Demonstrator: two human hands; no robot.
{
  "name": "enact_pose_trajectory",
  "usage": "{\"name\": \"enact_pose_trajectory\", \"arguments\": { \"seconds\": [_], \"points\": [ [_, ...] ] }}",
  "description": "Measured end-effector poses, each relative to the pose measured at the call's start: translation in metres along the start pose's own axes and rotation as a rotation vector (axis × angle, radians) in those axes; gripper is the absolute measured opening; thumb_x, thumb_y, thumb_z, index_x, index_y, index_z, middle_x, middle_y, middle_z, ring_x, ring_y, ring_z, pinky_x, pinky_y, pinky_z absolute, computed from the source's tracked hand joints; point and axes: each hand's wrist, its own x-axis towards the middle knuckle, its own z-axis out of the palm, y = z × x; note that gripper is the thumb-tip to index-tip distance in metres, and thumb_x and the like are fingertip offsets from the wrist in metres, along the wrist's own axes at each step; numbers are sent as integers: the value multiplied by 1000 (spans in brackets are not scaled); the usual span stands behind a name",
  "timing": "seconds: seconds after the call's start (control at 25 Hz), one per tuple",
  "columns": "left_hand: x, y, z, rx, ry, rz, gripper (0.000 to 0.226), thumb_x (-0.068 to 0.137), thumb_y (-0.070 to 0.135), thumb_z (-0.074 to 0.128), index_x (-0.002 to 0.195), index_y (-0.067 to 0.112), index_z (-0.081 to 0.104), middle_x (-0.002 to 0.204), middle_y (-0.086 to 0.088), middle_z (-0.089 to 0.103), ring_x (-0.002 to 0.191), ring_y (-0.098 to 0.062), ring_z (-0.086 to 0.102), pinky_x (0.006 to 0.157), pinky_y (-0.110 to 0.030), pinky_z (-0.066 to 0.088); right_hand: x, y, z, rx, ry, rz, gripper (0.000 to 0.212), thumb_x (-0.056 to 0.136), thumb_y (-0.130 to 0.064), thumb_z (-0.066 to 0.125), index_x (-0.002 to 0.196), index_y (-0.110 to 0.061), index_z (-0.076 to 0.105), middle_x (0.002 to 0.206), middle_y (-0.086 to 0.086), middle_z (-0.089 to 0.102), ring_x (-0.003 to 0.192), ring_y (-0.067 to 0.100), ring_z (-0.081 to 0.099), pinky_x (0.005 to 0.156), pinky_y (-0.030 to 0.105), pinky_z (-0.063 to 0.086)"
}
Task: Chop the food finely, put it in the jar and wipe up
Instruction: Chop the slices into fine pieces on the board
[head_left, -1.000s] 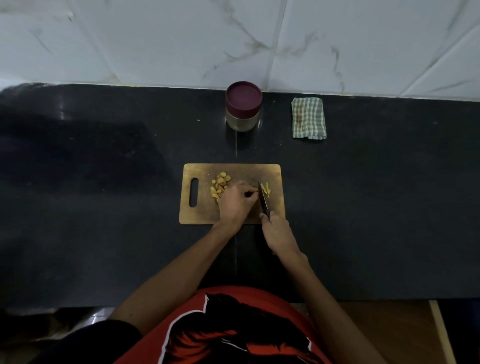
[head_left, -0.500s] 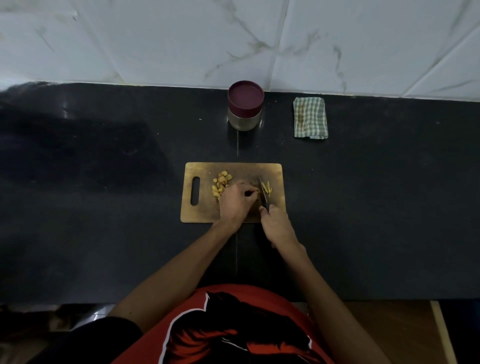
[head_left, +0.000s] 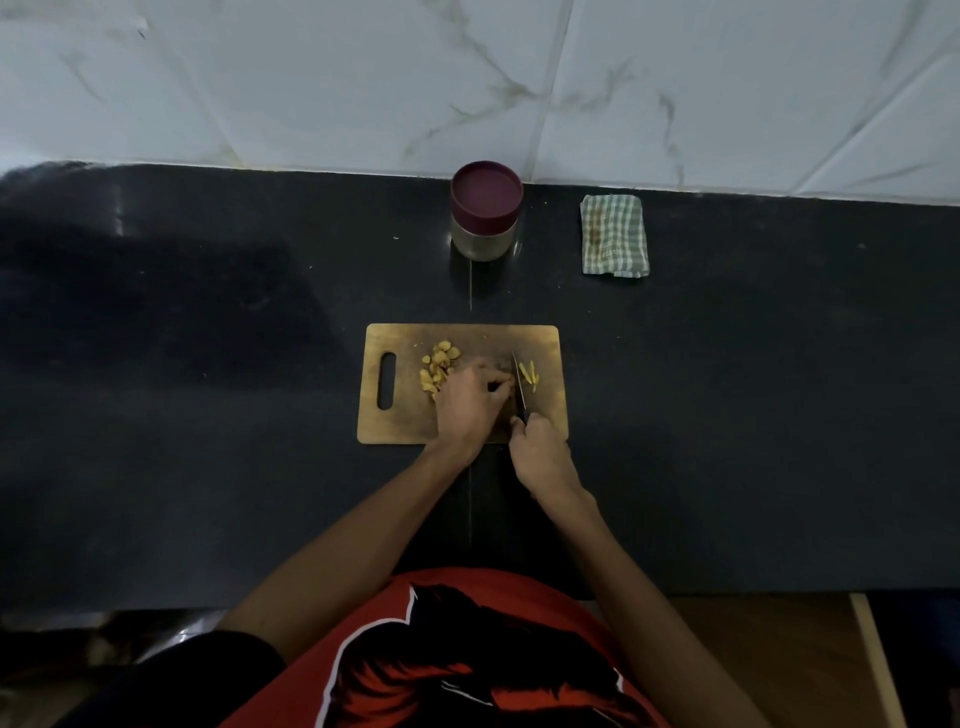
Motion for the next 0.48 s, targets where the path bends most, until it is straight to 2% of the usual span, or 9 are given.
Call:
{"name": "enact_pose_trajectory", "arguments": {
  "seconds": [0.2,0.48],
  "points": [
    [-1,-2,1,16,14,24,17,89,23,63,102,18,71,106,3,64,88,-7,59,79,-31,53,-28,22,6,-101,-37,-13,26,106,-30,35,102,-11,52,92,5,52,85,20,53,73,35,42],
    [-3,1,-3,20,1,-9,18,89,24,63,103,19,71,108,3,64,92,-9,59,82,-30,51,-38,37,11,-129,-18,-18,27,106,-35,35,94,-14,48,99,10,60,92,24,59,79,38,47]
  ]
}}
